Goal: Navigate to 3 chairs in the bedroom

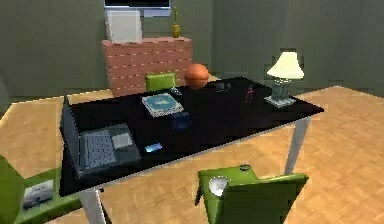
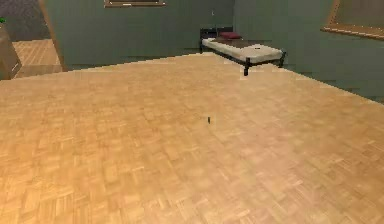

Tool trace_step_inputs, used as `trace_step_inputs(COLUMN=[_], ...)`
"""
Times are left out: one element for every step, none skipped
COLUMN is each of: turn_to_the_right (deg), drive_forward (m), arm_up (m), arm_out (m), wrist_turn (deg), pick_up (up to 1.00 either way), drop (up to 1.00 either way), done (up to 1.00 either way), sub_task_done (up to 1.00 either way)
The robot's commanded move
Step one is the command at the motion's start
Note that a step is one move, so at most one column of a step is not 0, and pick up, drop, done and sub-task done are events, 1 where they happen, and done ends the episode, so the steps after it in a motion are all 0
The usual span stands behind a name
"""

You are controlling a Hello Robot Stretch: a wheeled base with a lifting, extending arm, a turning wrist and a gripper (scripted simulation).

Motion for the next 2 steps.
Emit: trace_step_inputs(turn_to_the_right=[45.0, 30.0], drive_forward=[0.00, 0.00], arm_up=[0.00, 0.00], arm_out=[0.00, 0.00], wrist_turn=[0.0, 0.0], pick_up=[0.00, 0.00], drop=[0.00, 0.00], done=[0.00, 0.00], sub_task_done=[0.00, 0.00])
